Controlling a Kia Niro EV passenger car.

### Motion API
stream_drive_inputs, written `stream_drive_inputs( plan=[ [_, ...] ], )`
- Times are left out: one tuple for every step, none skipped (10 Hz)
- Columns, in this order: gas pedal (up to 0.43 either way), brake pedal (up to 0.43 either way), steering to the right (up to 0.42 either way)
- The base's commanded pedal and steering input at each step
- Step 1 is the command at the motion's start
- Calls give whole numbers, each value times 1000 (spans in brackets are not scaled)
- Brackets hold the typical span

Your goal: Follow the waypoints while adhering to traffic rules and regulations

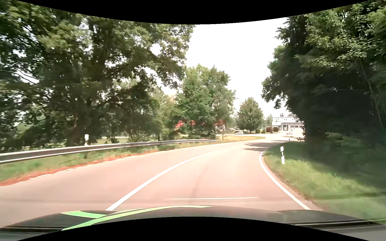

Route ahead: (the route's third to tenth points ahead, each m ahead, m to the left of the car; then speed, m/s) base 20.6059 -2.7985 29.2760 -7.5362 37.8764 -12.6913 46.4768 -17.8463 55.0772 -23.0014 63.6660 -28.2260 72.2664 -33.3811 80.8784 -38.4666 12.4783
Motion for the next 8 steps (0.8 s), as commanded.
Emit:
stream_drive_inputs(
  plan=[
    [87, 0, 109],
    [87, 0, 105],
    [98, 0, 104],
    [98, 0, 104],
    [110, 0, 104],
    [110, 0, 104],
    [110, 0, 102],
    [110, 0, 101]
  ],
)
